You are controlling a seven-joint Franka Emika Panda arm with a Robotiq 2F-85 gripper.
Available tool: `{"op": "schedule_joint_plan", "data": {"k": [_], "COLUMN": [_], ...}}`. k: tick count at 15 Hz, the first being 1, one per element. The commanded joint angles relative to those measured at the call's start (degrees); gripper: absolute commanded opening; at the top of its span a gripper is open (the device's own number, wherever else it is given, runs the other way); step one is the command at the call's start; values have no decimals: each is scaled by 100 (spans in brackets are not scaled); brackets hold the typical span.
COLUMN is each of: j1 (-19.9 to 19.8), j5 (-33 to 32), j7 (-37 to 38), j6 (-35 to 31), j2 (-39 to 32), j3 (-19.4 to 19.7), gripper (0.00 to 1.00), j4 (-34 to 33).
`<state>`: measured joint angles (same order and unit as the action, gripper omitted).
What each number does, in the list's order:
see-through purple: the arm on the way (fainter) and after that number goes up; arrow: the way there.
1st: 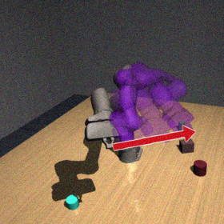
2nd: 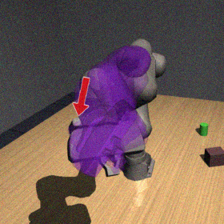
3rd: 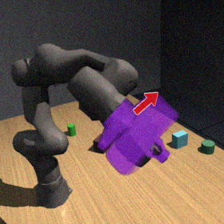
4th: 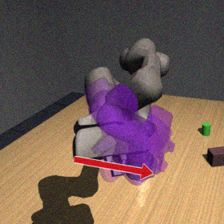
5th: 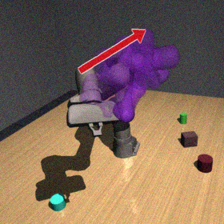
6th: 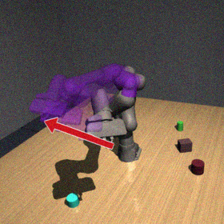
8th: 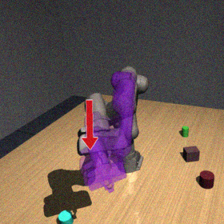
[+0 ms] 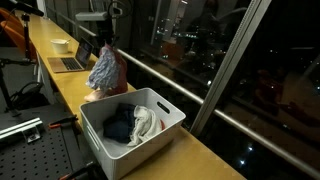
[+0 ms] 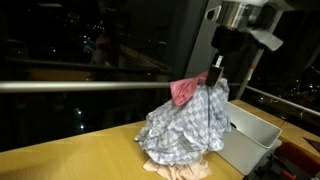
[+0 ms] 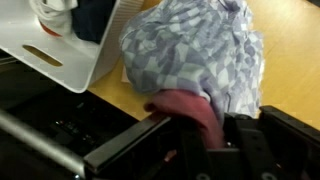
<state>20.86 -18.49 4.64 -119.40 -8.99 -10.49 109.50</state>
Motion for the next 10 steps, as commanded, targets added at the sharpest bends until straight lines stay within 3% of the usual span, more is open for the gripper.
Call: {"op": "schedule_joint_plan", "data": {"k": [1,5,10], "j1": [-386,-942,-1592], "j5": [64,313,782], "j7": [-193,-803,-1816], "j6": [587,1050,1005], "j2": [930,1707,2382], "j3": [0,219,902], "gripper": [3,3,3], "j4": [46,-53,70]}}
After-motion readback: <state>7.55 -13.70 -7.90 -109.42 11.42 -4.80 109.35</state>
